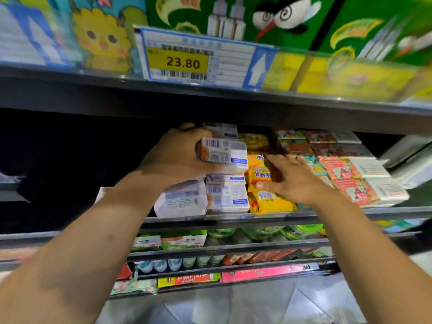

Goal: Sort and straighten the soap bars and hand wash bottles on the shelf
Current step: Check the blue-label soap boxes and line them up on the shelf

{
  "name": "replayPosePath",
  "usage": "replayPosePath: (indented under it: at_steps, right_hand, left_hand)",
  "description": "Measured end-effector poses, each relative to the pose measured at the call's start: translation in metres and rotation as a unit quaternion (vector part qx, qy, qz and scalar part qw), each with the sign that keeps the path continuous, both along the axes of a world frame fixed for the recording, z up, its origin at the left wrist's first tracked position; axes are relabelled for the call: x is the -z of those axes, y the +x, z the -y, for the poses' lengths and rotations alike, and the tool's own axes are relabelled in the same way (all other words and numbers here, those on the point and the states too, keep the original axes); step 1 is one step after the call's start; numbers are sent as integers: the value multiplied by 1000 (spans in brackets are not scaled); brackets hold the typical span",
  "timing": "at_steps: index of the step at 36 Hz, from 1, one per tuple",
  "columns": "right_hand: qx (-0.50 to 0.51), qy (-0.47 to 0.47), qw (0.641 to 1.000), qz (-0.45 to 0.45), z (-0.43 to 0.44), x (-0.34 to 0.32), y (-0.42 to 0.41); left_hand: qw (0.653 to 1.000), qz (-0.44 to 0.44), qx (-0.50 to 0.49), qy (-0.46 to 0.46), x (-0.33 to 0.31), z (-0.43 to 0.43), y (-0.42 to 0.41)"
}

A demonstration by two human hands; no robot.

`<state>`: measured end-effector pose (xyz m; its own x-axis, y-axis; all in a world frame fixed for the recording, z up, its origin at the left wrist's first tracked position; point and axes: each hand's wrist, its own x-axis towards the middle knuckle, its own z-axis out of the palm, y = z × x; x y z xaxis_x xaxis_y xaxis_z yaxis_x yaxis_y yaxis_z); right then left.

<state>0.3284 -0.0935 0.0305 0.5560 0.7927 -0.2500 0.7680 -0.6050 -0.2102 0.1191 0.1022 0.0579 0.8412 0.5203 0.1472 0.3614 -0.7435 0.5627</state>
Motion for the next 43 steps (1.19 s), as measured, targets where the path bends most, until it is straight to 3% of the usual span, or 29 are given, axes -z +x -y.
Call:
replayPosePath:
  at_steps: [7, 21, 25, 31, 36, 43]
  right_hand:
    - [-26, -25, 999, 14, 4, -2, -2]
    - [-42, -84, 993, -69, 3, -12, 3]
    - [-44, -76, 994, -62, 4, -7, 3]
    - [-37, -21, 997, -61, -2, -15, -11]
    - [-39, 36, 997, -60, -21, -12, -27]
    - [-48, 89, 988, -115, -34, 1, -14]
  left_hand:
    - [985, -134, 48, 95, 3, 16, 9]
    - [964, -202, 55, 164, 14, 23, 22]
    - [971, -149, 18, 184, 16, 18, 19]
    - [987, -121, -40, 99, 18, 3, 8]
    - [976, -210, -59, 10, 34, -11, 0]
    - [974, -223, -47, 3, 40, -12, -3]
